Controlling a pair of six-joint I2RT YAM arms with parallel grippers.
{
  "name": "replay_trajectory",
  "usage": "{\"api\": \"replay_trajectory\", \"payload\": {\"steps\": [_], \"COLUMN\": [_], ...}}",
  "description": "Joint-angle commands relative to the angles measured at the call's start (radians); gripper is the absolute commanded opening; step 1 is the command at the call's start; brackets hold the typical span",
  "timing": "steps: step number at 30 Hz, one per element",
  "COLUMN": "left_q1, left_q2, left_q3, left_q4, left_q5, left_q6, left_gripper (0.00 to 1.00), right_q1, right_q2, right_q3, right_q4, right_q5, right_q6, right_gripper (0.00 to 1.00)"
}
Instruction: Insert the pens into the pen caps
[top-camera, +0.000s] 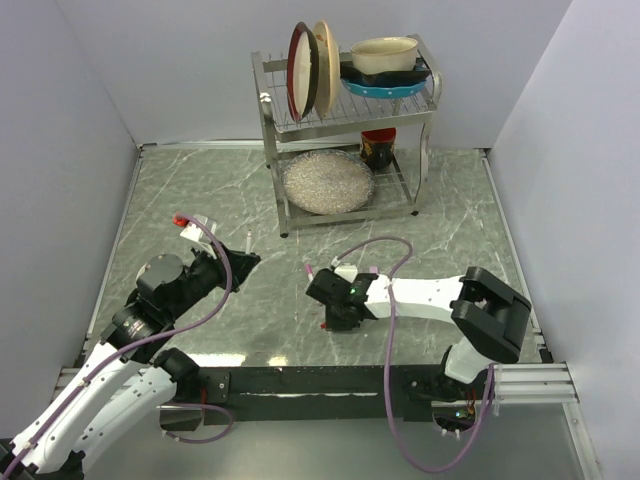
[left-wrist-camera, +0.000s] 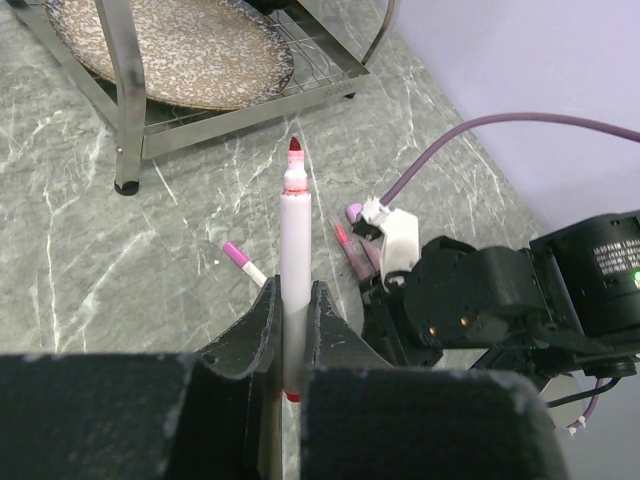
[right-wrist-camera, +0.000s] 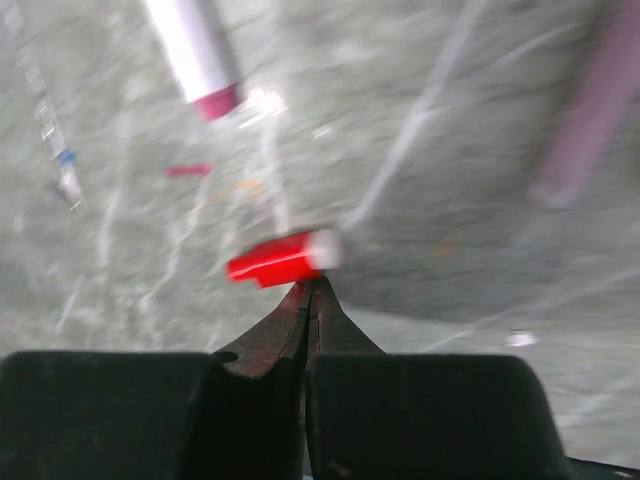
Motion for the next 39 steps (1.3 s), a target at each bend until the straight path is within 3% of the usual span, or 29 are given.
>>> {"api": "replay_trajectory", "payload": {"steps": [1, 4, 7, 10, 11, 15, 21, 27, 39], "left_q1": [0.002, 0.002, 0.002, 0.002, 0.002, 0.002, 0.002, 0.002, 0.002], "left_q2": [0.004, 0.000, 0.003, 0.006, 0.003, -0.010, -0.039, -0.054, -0.068], "left_q3": [0.001, 0.000, 0.003, 0.004, 0.004, 0.004, -0.005, -0.007, -0.010], "left_q4": [0.016, 0.016, 0.012, 0.009, 0.010, 0.018, 0.018, 0.023, 0.026], "left_q5": [-0.002, -0.006, -0.012, -0.007, 0.001, 0.024, 0.054, 0.077, 0.103], "left_q6": [0.012, 0.012, 0.011, 0.011, 0.011, 0.015, 0.017, 0.018, 0.025], "left_gripper": [0.01, 0.01, 0.01, 0.01, 0.01, 0.01, 0.01, 0.01, 0.01], "right_q1": [-0.050, -0.060, -0.063, -0.066, -0.069, -0.075, -0.087, -0.093, -0.097], "right_q2": [-0.010, -0.045, -0.075, -0.090, -0.090, -0.070, -0.027, 0.059, 0.149], "right_q3": [0.028, 0.043, 0.074, 0.077, 0.078, 0.129, 0.198, 0.252, 0.241], "right_q4": [-0.128, -0.122, -0.175, -0.209, -0.226, -0.298, -0.363, -0.421, -0.351], "right_q5": [0.143, 0.146, 0.148, 0.099, 0.065, 0.039, 0.026, -0.007, -0.073], "right_q6": [-0.040, -0.025, 0.102, 0.253, 0.294, 0.507, 0.664, 0.719, 0.739], "right_gripper": [0.00, 0.02, 0.15, 0.35, 0.36, 0.36, 0.37, 0.38, 0.38]}}
